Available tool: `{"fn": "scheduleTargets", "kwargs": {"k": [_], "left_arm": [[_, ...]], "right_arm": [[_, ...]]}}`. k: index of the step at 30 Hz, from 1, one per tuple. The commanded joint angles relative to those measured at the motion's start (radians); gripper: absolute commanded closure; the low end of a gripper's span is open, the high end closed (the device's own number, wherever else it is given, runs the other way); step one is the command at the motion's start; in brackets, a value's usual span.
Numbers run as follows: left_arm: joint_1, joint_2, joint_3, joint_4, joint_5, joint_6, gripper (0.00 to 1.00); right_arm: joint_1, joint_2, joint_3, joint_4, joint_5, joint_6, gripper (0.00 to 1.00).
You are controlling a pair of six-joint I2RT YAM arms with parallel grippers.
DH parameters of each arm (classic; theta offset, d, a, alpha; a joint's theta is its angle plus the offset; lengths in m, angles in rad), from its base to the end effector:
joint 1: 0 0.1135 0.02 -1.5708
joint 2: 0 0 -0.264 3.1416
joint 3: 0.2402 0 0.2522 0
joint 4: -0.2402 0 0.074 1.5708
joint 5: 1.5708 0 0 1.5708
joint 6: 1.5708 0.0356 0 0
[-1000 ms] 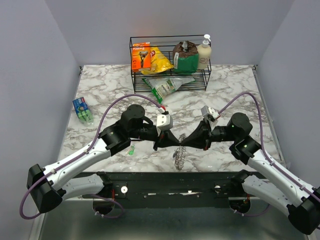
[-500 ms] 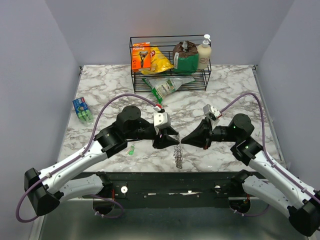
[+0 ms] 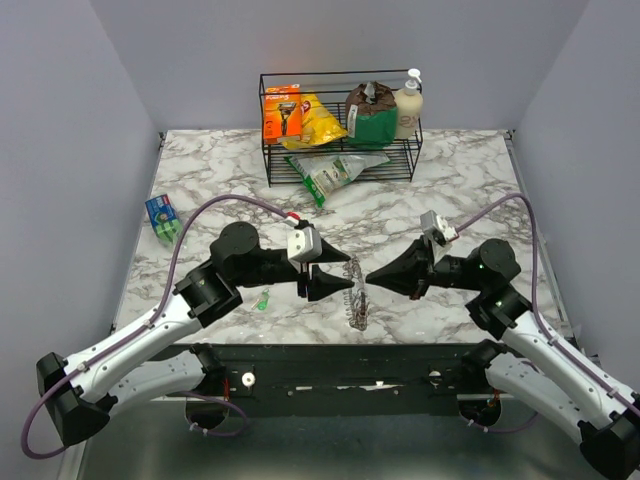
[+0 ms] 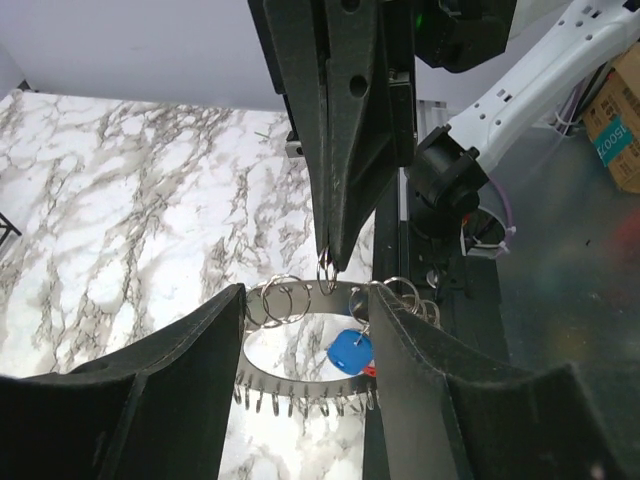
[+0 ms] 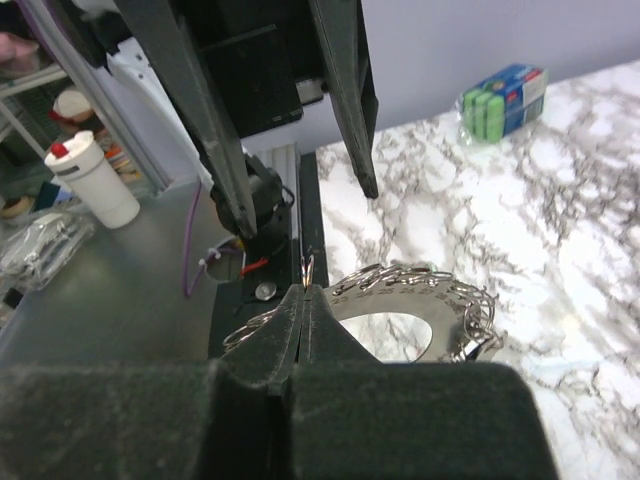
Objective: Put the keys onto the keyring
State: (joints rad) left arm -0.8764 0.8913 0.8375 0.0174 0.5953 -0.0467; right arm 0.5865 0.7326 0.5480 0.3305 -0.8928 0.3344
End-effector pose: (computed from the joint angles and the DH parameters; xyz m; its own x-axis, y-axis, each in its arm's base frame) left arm 0.1161 -0.1706 0.3618 -0.0697 0.0233 -0.9973 0.9927 0.1004 -0.0670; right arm 0.1270 0.1176 0.3181 -0.2102 0.1075 -0.9717 -0.9739 0.0642 0.2178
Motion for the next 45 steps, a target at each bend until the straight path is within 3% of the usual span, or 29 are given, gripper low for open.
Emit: {"fn": "scheduleTargets", "kwargs": {"k": [1,18,45], "left_arm": [[0.011,-0.022,-0.044,0.118,0.032,-0.056,0.40],[0.016,0.046,-0.026,0.236,0.193,-0.116,0.48],[0.016,0.092,-0.032,0.289,0.166,-0.170,0.64]], "right_arm": [[0.004,-0.051,-0.034,0.198,0.075,0.078,0.99],[0.004,-0.032,-0.091,0.473,0.000,0.181,0.99],[0.004,-0.033,-0.105,0.472,-0.003,0.183,0.99]]}}
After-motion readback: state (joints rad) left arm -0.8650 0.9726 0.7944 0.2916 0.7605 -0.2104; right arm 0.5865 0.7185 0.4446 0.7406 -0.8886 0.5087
